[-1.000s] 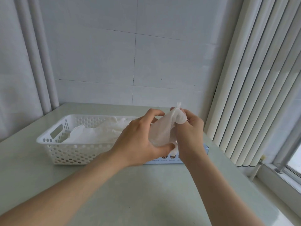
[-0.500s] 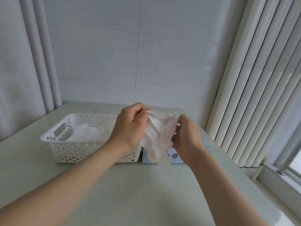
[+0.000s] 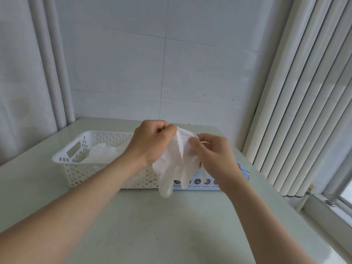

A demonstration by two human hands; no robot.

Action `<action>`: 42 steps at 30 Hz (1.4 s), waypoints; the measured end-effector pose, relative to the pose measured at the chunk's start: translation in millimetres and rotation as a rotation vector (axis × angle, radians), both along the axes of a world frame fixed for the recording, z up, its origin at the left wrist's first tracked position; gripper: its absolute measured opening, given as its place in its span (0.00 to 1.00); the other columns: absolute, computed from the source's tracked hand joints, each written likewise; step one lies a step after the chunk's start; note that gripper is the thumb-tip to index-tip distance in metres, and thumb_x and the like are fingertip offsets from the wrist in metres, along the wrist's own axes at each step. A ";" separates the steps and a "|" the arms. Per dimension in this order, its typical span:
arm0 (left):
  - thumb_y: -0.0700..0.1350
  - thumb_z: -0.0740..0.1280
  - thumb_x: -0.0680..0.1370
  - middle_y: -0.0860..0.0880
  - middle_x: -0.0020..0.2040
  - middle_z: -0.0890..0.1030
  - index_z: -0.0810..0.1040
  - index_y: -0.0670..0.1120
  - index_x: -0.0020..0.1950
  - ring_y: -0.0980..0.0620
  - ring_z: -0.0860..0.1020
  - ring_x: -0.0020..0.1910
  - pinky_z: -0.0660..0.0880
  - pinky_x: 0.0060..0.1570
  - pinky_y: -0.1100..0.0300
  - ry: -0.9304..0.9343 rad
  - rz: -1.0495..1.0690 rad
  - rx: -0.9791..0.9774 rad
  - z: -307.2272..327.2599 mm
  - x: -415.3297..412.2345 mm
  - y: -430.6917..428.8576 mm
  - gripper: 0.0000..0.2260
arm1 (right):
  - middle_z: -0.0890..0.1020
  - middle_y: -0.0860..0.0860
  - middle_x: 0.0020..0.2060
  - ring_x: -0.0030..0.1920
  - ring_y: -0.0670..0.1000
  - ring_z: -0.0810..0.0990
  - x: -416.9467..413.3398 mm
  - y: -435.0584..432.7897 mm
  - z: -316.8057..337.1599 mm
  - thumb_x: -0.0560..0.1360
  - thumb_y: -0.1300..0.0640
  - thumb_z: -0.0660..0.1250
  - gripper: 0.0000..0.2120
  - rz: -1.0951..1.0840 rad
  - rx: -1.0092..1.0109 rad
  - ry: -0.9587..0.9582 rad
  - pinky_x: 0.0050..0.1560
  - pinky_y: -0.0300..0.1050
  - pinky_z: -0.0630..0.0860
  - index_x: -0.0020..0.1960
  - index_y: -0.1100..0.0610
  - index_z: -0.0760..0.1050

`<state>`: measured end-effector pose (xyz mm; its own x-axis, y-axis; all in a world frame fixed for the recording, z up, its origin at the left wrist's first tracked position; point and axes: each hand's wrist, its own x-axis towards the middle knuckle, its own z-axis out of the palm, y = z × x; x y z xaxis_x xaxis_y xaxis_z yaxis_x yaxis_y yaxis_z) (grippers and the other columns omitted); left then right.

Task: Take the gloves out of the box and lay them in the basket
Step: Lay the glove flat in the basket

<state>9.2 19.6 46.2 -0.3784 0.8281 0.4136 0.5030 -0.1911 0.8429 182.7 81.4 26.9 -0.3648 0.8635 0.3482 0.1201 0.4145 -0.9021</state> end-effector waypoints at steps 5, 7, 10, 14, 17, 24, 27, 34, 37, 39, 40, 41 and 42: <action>0.64 0.74 0.69 0.47 0.35 0.77 0.79 0.39 0.44 0.51 0.76 0.35 0.71 0.38 0.55 0.055 -0.050 -0.033 1.2 -10.8 0.4 0.26 | 0.88 0.56 0.40 0.37 0.53 0.84 -1.1 -2.1 1.7 0.84 0.51 0.68 0.12 0.028 -0.094 0.076 0.37 0.46 0.78 0.50 0.57 0.86; 0.59 0.75 0.72 0.47 0.34 0.72 0.75 0.37 0.41 0.51 0.72 0.34 0.68 0.37 0.54 0.092 -0.079 0.000 1.0 -14.2 0.2 0.24 | 0.88 0.55 0.39 0.35 0.52 0.83 0.6 -1.7 2.4 0.83 0.53 0.68 0.10 0.062 -0.135 0.075 0.33 0.43 0.76 0.50 0.56 0.86; 0.54 0.72 0.80 0.49 0.32 0.67 0.69 0.35 0.38 0.52 0.66 0.32 0.63 0.38 0.56 0.137 -0.041 0.075 3.5 -20.7 2.1 0.25 | 0.88 0.56 0.40 0.37 0.54 0.83 3.6 1.9 1.5 0.79 0.60 0.69 0.07 0.087 -0.159 0.015 0.37 0.48 0.78 0.49 0.56 0.87; 0.54 0.66 0.84 0.54 0.28 0.62 0.61 0.45 0.34 0.57 0.62 0.26 0.60 0.31 0.61 0.217 0.027 0.103 9.0 -33.7 2.3 0.25 | 0.79 0.55 0.31 0.34 0.54 0.76 1.8 5.1 -0.7 0.75 0.64 0.67 0.12 0.014 -0.168 0.009 0.40 0.51 0.74 0.34 0.60 0.81; 0.54 0.64 0.85 0.57 0.25 0.68 0.65 0.40 0.35 0.59 0.66 0.25 0.63 0.33 0.59 0.218 0.041 0.051 12.7 -47.1 0.9 0.25 | 0.74 0.53 0.30 0.35 0.54 0.71 -5.4 8.5 -5.9 0.74 0.60 0.68 0.13 -0.080 -0.216 0.114 0.43 0.55 0.71 0.31 0.58 0.76; 0.54 0.61 0.86 0.52 0.31 0.75 0.72 0.35 0.44 0.50 0.74 0.32 0.74 0.27 0.61 0.121 0.071 -0.033 18.1 -73.8 -1.1 0.23 | 0.85 0.50 0.34 0.32 0.49 0.80 -36.3 1.3 -4.6 0.79 0.51 0.72 0.06 -0.216 -0.189 0.215 0.30 0.41 0.78 0.47 0.53 0.86; 0.55 0.60 0.86 0.43 0.39 0.74 0.75 0.35 0.50 0.45 0.77 0.38 0.79 0.28 0.58 0.118 0.117 -0.087 20.6 -86.4 -3.1 0.22 | 0.88 0.48 0.36 0.33 0.49 0.84 -51.1 10.8 6.2 0.78 0.51 0.73 0.03 -0.286 -0.035 0.173 0.36 0.46 0.82 0.49 0.49 0.84; 0.53 0.53 0.88 0.45 0.40 0.74 0.67 0.45 0.44 0.42 0.77 0.32 0.75 0.31 0.55 0.413 0.322 -0.373 18.7 -131.3 -11.5 0.17 | 0.86 0.53 0.43 0.46 0.56 0.85 -99.8 40.7 29.2 0.75 0.46 0.79 0.08 -0.169 0.188 -0.225 0.46 0.52 0.85 0.48 0.49 0.85; 0.51 0.52 0.88 0.46 0.48 0.76 0.73 0.47 0.61 0.43 0.81 0.39 0.78 0.29 0.55 0.440 0.373 -0.540 8.6 -146.8 -12.9 0.13 | 0.83 0.53 0.47 0.49 0.52 0.81 -122.6 48.9 28.2 0.75 0.45 0.79 0.11 -0.090 0.291 -0.388 0.41 0.41 0.76 0.52 0.48 0.84; 0.45 0.55 0.87 0.45 0.47 0.79 0.74 0.49 0.66 0.42 0.84 0.39 0.83 0.35 0.52 0.486 0.416 -0.623 2.3 -152.3 -13.3 0.12 | 0.82 0.53 0.50 0.46 0.47 0.77 -132.6 50.5 25.1 0.76 0.45 0.78 0.14 -0.037 0.346 -0.505 0.37 0.36 0.70 0.59 0.48 0.82; 0.42 0.57 0.86 0.44 0.46 0.81 0.75 0.48 0.64 0.43 0.84 0.38 0.83 0.38 0.52 0.527 0.440 -0.656 -0.1 -153.9 -14.0 0.11 | 0.82 0.52 0.52 0.46 0.46 0.77 -137.1 50.1 23.7 0.76 0.45 0.77 0.17 -0.016 0.383 -0.579 0.39 0.38 0.71 0.62 0.48 0.80; 0.41 0.58 0.86 0.45 0.46 0.81 0.76 0.48 0.61 0.44 0.84 0.39 0.81 0.39 0.54 0.572 0.462 -0.686 -1.6 -153.2 -15.2 0.09 | 0.82 0.51 0.54 0.48 0.48 0.78 -140.3 49.9 22.2 0.76 0.45 0.77 0.20 -0.010 0.431 -0.658 0.43 0.42 0.73 0.66 0.48 0.79; 0.42 0.59 0.86 0.46 0.48 0.81 0.75 0.48 0.60 0.45 0.82 0.41 0.78 0.41 0.54 0.619 0.483 -0.706 -2.3 -151.8 -15.6 0.07 | 0.82 0.51 0.56 0.51 0.51 0.79 -142.2 49.7 20.8 0.76 0.44 0.77 0.23 -0.018 0.491 -0.735 0.48 0.46 0.74 0.68 0.48 0.77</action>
<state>-142.5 4.1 43.9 -0.6195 0.7741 0.1303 0.7754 0.5776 0.2550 40.5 131.2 47.7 -0.6297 0.6862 0.3641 0.6102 0.7270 -0.3149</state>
